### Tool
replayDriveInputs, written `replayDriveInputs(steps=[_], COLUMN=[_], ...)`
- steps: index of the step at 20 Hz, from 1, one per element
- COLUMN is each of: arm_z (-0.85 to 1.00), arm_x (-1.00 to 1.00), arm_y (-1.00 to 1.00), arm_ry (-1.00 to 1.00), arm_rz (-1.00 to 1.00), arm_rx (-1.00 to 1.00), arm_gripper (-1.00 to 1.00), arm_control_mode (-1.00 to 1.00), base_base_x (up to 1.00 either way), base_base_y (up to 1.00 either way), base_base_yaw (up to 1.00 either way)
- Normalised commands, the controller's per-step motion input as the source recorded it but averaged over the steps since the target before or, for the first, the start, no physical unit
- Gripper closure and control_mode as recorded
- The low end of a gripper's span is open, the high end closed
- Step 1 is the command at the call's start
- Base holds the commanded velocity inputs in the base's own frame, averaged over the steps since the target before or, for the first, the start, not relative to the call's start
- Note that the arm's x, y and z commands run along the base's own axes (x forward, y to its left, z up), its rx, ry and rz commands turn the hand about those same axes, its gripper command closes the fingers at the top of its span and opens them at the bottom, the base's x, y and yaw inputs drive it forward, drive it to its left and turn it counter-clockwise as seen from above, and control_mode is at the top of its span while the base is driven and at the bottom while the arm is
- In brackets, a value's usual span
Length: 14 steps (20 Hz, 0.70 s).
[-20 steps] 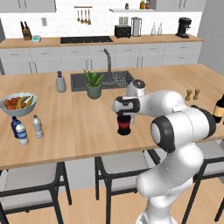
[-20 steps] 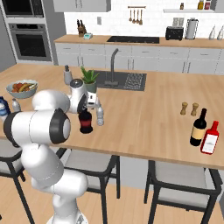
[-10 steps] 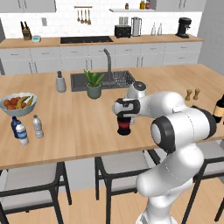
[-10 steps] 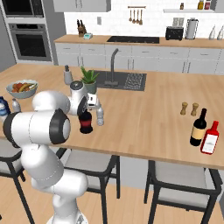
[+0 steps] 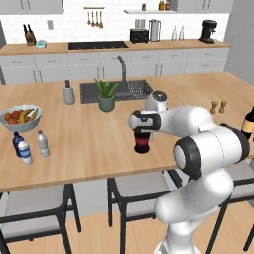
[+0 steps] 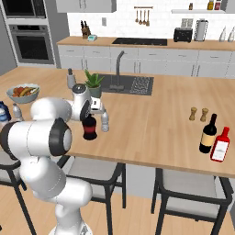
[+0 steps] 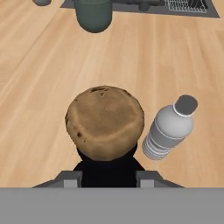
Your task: Move the plastic bottles in the middle to the plastics group, and the glass bottles in the middle to the glass group.
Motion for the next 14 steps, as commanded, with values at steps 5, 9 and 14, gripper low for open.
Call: replayDriveInputs(steps=[5, 9, 14], arm_z=[0.42, 0.27, 0.06], arm_x=[-0.93, -0.67, 0.01], arm_y=[-0.20, -0.58, -1.00], arm_ry=[0.00, 0.03, 0.00], arm_rz=[0.00, 0.00, -0.02], arm_rx=[0.00, 0.00, -0.01], arm_gripper=[1.00, 1.00, 1.00], arm_control_mode=[-1.00, -1.00, -1.00], base_base_x=[0.00, 0.00, 0.00], base_base_y=[0.00, 0.00, 0.00], base_base_yaw=[0.00, 0.00, 0.00])
